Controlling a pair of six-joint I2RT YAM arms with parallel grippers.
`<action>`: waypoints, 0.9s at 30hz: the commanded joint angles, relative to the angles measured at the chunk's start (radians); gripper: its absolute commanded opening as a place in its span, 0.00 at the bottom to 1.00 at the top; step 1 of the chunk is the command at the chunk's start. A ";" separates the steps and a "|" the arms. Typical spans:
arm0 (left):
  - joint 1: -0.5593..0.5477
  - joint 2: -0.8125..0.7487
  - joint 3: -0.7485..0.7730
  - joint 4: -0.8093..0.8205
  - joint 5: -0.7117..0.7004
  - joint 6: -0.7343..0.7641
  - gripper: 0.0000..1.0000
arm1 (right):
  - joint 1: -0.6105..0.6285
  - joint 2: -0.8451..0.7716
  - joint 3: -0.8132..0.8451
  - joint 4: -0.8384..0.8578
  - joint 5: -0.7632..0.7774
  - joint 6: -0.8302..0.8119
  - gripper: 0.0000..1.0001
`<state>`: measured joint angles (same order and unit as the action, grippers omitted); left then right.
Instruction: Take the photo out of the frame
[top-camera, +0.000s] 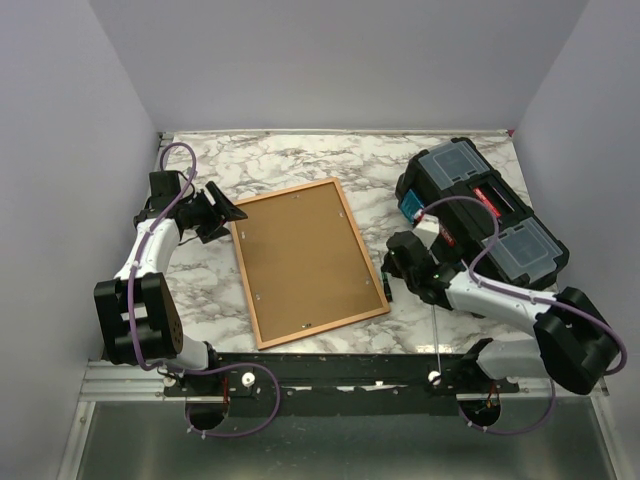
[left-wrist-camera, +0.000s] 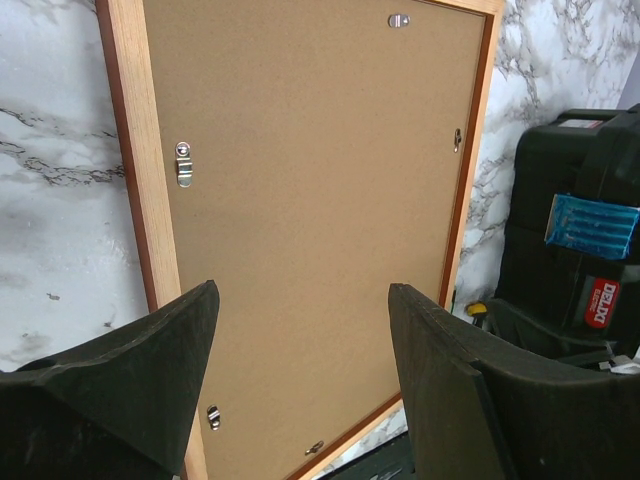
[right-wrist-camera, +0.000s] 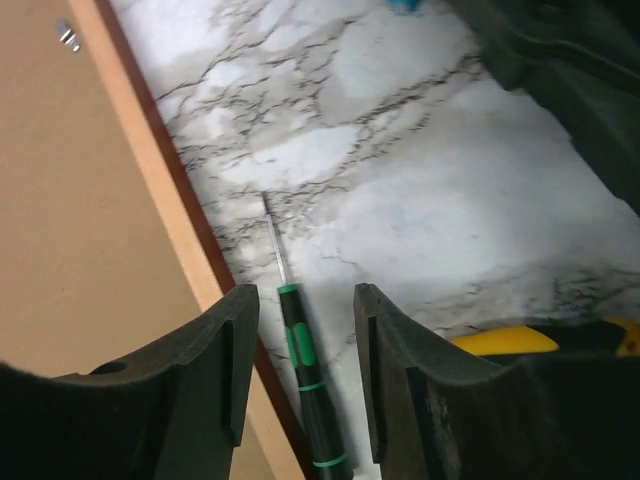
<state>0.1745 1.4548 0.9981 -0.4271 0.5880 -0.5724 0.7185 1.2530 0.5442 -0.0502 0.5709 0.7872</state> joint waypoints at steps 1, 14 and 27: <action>-0.006 -0.022 -0.011 0.020 0.027 0.014 0.71 | -0.004 0.092 0.096 -0.118 -0.124 -0.153 0.46; -0.008 -0.021 -0.010 0.019 0.030 0.016 0.71 | -0.005 0.371 0.278 -0.274 -0.252 -0.278 0.30; -0.009 -0.025 -0.012 0.026 0.038 0.011 0.71 | -0.007 0.389 0.474 -0.349 -0.082 -0.593 0.02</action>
<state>0.1722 1.4548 0.9977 -0.4259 0.5964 -0.5724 0.7177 1.6169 0.9344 -0.3870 0.4141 0.3748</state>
